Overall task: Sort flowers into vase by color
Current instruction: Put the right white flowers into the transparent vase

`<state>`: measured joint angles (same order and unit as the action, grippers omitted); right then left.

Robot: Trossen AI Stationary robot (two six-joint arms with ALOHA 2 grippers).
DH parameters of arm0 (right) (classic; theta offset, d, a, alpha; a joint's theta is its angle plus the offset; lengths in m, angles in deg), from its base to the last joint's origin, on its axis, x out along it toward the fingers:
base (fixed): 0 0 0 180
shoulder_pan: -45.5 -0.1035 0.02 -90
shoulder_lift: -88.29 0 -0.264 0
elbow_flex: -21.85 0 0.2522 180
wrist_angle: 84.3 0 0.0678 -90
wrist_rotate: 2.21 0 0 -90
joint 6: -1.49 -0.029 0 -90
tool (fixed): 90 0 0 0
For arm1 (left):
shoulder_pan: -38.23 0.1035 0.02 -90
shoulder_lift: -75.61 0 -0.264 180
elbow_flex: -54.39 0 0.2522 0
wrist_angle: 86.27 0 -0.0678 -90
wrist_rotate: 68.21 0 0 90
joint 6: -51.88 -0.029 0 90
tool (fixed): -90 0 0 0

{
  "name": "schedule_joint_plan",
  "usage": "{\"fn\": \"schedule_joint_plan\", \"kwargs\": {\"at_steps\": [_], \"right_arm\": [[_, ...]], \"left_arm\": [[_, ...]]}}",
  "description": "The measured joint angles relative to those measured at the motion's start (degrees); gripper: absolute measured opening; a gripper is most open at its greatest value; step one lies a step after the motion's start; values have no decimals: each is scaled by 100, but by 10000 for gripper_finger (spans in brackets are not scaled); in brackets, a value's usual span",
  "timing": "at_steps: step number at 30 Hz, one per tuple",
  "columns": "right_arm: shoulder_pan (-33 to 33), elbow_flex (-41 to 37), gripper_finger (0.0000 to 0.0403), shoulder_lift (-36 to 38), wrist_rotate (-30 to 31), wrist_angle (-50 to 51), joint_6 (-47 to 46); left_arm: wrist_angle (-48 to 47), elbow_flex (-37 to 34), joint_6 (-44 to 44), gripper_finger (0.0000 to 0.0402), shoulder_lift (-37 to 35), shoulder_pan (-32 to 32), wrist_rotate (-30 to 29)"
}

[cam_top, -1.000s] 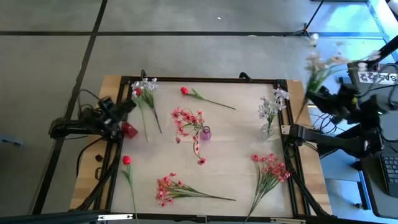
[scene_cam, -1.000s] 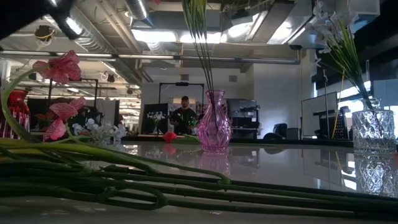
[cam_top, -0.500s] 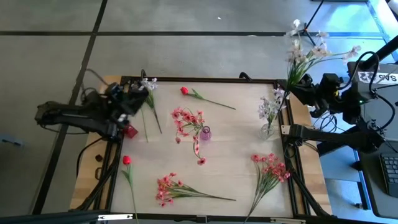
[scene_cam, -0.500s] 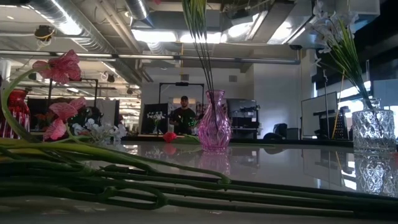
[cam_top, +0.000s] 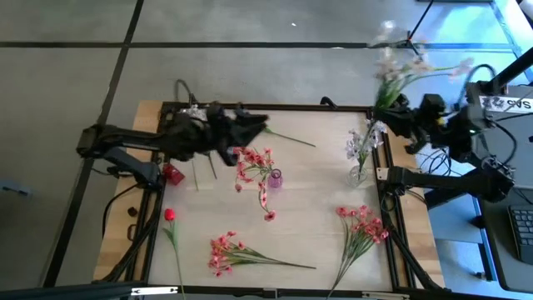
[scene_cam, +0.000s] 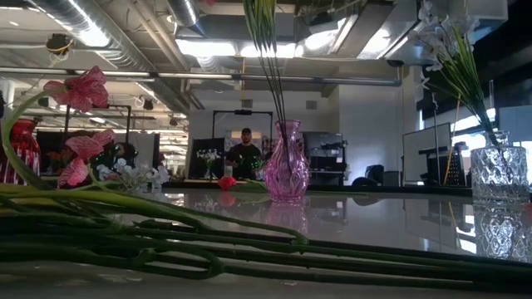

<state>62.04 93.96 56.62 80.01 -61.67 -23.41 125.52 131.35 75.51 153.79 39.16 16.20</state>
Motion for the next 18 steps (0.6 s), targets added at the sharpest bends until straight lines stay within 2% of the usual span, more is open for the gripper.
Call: {"fn": "schedule_joint_plan", "kwargs": {"at_steps": [6,11,18], "right_arm": [[-2,-9,5,-499,-82,-622,55],[-2,-7,5,-793,-83,-1189,-135],[-109,-1,5,-1391,-283,-1669,-723]], "left_arm": [[-32,829,300,141,1080,2,487],[-22,1302,468,141,1625,1,604],[-572,1379,455,141,1720,2,-37]]}}
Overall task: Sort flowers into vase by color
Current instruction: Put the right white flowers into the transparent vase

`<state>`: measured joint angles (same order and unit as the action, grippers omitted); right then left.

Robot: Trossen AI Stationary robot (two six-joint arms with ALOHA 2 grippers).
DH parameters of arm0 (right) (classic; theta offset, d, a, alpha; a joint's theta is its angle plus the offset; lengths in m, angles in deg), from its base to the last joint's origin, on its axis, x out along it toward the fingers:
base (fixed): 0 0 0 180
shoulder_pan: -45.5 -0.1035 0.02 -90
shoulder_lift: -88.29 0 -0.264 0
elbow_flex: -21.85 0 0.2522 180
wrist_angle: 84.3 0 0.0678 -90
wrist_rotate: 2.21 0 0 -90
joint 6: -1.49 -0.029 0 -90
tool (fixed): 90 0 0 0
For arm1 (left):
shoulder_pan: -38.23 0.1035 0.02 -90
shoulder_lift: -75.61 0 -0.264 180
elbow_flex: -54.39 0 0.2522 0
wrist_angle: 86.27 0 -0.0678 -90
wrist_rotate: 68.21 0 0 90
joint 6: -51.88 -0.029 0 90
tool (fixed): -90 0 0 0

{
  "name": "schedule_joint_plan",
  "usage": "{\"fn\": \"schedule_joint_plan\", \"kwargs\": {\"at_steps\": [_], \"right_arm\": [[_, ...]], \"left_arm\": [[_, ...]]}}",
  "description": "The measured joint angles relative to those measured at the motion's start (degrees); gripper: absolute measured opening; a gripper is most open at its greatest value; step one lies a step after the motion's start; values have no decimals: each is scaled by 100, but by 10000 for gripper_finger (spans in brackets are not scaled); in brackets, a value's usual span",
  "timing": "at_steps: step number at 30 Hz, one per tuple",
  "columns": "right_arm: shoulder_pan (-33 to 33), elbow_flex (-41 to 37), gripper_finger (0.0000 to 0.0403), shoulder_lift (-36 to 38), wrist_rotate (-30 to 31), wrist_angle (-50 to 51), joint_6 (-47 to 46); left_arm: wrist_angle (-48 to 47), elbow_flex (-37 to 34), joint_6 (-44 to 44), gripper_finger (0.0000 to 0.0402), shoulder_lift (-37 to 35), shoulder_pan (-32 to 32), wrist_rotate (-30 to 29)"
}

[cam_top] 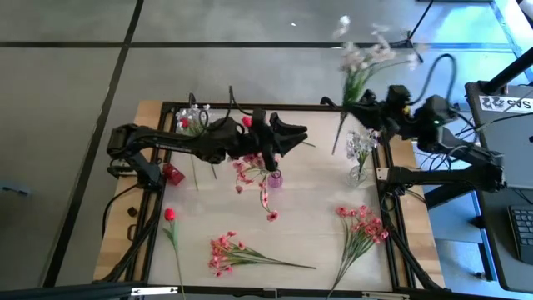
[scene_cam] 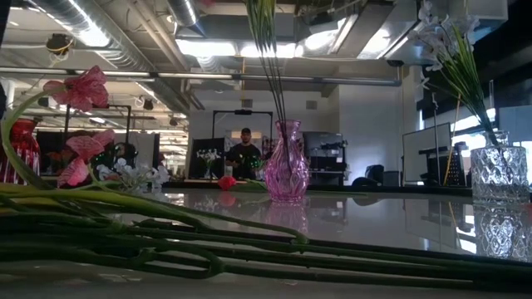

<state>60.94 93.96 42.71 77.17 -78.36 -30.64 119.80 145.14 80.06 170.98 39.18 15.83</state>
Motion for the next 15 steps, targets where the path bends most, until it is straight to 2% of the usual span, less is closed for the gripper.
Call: {"fn": "schedule_joint_plan", "kwargs": {"at_steps": [2,5,11,15], "right_arm": [[-206,-2,5,-169,66,-10,33],[-479,-2,5,-372,267,-23,113],[-838,-2,5,-692,616,-201,172],[-956,-4,5,-720,1188,-466,388]], "left_arm": [[-225,0,23,141,4,13,-241],[-690,58,173,141,-22,146,-229],[-2138,994,155,141,-46,422,451],[-3392,1734,57,141,-50,734,808]]}}
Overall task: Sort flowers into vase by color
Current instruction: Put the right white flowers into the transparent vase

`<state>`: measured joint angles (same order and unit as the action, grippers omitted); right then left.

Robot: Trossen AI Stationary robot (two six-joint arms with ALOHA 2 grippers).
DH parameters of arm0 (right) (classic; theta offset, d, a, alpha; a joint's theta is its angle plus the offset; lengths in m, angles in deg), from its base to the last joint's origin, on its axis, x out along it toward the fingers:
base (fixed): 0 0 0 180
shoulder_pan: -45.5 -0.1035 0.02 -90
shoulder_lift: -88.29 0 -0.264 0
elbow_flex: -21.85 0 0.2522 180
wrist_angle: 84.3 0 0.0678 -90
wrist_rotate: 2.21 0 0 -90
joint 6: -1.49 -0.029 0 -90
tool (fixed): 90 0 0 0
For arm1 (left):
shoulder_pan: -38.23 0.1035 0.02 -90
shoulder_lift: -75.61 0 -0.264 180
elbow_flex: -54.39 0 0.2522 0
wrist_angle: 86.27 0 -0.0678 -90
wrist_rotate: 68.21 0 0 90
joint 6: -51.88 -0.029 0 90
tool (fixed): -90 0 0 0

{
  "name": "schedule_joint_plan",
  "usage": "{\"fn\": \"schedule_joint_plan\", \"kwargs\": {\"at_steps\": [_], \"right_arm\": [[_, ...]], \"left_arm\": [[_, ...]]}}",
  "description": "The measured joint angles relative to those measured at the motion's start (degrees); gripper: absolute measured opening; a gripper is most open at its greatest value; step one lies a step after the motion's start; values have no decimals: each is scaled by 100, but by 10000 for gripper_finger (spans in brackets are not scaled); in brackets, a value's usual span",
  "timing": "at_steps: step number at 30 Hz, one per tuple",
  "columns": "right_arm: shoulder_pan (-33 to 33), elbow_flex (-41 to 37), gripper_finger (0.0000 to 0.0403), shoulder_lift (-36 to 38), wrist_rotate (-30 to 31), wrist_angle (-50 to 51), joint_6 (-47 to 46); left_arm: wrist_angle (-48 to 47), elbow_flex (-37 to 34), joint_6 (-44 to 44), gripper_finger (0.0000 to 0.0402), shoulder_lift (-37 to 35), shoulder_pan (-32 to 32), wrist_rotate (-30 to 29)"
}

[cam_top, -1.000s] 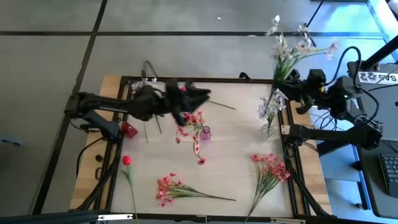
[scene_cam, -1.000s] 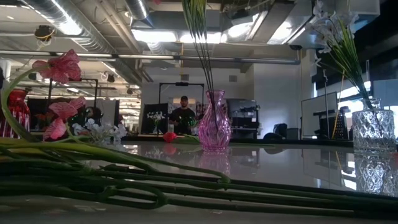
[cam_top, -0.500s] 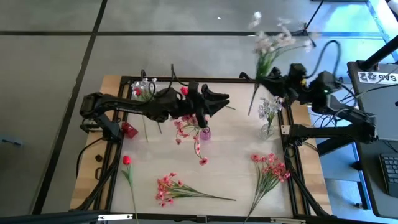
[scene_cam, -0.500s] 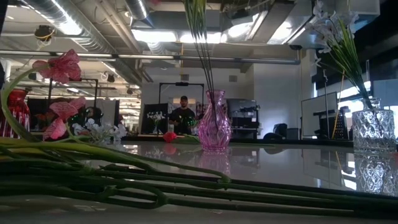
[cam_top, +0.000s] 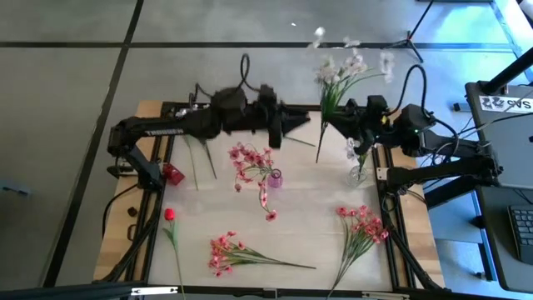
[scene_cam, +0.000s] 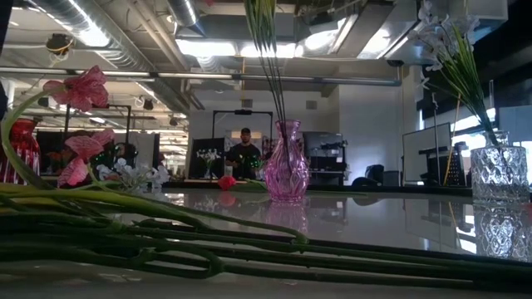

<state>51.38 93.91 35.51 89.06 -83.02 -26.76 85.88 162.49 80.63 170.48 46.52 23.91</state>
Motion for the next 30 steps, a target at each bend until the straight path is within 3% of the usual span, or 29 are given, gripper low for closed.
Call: {"fn": "schedule_joint_plan", "kwargs": {"at_steps": [5,12,20,30], "right_arm": [[74,2,5,-80,1040,-190,170],[525,2,5,-563,1142,-741,160],[534,3,5,-1017,1329,-978,-7],[528,0,5,-1070,1192,-1162,34]], "left_arm": [[-469,270,56,141,-9,652,1012],[-607,268,130,143,306,1389,2386],[-562,257,30,161,525,1320,2431],[-671,259,-29,165,512,1223,2485]]}}
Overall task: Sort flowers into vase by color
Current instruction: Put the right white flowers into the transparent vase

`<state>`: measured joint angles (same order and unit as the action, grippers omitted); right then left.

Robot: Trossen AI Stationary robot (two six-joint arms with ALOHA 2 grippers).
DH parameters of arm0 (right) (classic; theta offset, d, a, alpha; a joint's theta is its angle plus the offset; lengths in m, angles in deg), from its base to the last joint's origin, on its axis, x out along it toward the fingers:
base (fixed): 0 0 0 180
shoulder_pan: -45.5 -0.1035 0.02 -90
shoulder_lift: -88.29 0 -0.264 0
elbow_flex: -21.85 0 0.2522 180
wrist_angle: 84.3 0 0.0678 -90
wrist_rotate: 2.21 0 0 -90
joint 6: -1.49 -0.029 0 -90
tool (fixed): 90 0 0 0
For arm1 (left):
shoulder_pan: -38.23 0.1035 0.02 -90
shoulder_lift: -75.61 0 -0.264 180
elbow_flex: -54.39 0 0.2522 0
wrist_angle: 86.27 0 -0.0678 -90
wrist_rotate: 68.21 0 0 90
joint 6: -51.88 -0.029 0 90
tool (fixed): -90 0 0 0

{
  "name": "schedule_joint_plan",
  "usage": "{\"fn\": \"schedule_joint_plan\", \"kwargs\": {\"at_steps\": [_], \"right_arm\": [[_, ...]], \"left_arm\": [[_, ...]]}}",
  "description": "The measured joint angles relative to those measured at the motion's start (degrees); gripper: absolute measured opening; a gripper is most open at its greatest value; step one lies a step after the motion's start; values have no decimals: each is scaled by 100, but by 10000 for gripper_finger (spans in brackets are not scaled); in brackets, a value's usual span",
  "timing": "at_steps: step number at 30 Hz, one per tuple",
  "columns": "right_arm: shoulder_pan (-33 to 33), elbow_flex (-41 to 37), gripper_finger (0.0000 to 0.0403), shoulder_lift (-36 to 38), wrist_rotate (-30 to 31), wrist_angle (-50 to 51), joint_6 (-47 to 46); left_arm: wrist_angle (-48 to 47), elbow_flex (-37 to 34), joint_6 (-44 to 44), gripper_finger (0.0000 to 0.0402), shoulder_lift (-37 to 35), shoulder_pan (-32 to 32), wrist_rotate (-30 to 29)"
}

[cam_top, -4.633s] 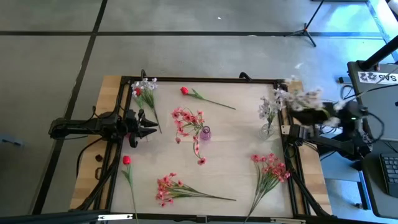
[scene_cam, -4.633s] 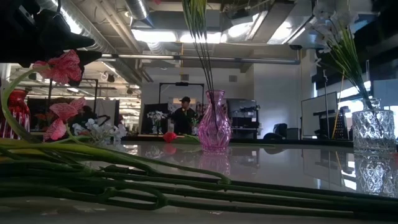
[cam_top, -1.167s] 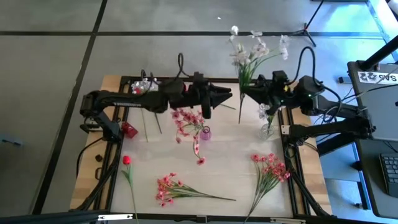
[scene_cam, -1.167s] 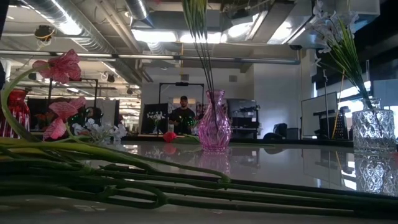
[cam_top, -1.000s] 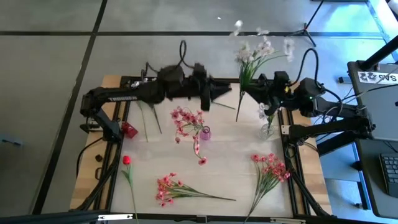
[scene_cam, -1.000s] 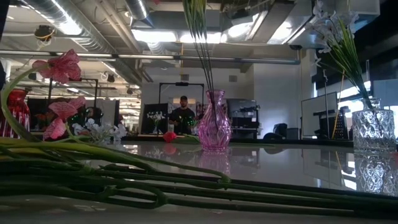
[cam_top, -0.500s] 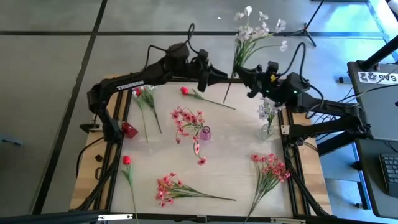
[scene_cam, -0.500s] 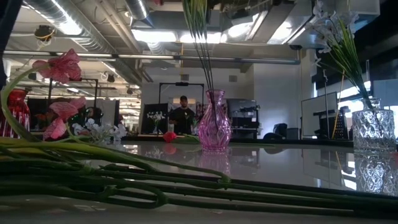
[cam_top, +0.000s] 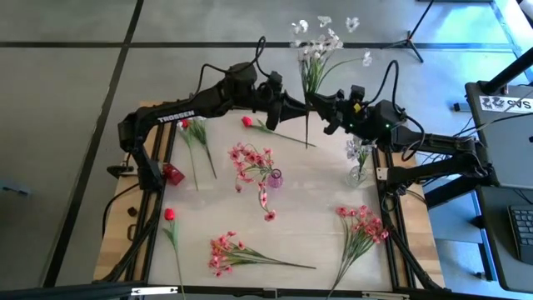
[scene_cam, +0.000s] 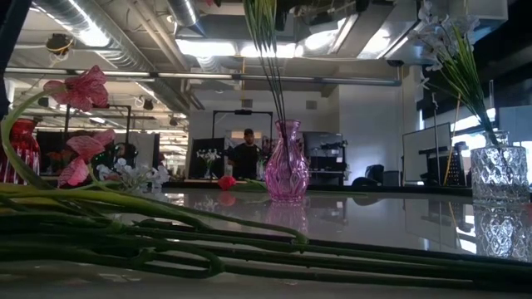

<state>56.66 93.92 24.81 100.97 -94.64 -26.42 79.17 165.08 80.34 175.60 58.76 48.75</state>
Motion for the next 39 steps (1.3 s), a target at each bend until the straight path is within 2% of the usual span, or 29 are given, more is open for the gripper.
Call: {"fn": "schedule_joint_plan", "kwargs": {"at_steps": [6,10,19,31,35,39], "right_arm": [[11,0,5,276,187,275,222],[13,0,5,311,239,333,315],[11,0,5,246,-61,-117,1],[7,-3,5,108,33,-14,117],[7,-3,10,105,33,2,153],[7,-3,32,106,-26,62,200]], "left_arm": [[395,0,401,165,-10,75,486],[669,0,596,165,-18,-36,580],[648,4,423,165,114,-232,-434],[813,4,130,164,192,-460,-370],[464,4,-17,129,190,-458,-776],[130,4,-278,51,190,-460,-1251]]}}
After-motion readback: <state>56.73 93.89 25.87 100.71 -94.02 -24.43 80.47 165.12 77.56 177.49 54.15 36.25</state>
